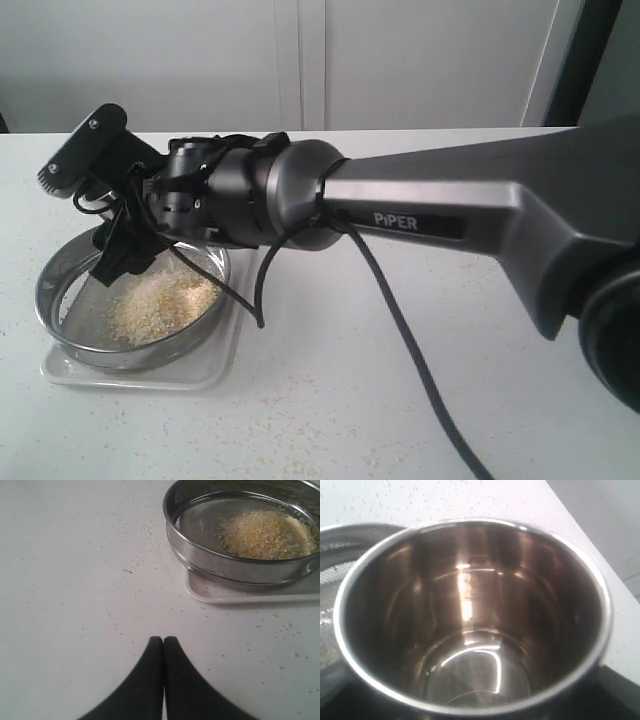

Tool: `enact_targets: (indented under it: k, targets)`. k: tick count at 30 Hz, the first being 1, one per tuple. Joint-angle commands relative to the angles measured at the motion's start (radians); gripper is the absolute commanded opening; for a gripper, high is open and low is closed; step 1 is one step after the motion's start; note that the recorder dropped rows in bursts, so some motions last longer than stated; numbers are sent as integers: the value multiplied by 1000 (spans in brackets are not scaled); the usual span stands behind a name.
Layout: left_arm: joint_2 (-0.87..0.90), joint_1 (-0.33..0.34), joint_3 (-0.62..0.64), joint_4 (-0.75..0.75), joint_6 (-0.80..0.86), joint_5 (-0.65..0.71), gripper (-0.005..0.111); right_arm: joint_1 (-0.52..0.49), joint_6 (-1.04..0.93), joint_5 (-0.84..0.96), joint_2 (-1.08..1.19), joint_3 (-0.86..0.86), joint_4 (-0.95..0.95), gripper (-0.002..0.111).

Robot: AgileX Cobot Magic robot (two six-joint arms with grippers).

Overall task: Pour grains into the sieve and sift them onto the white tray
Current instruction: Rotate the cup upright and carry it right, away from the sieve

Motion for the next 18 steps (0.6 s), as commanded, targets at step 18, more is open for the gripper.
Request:
enact_targets:
  k: [18]
  targets:
    - [-5,1,6,-9,-2,13,0,-78,-821,-155,-22,-6,904,0]
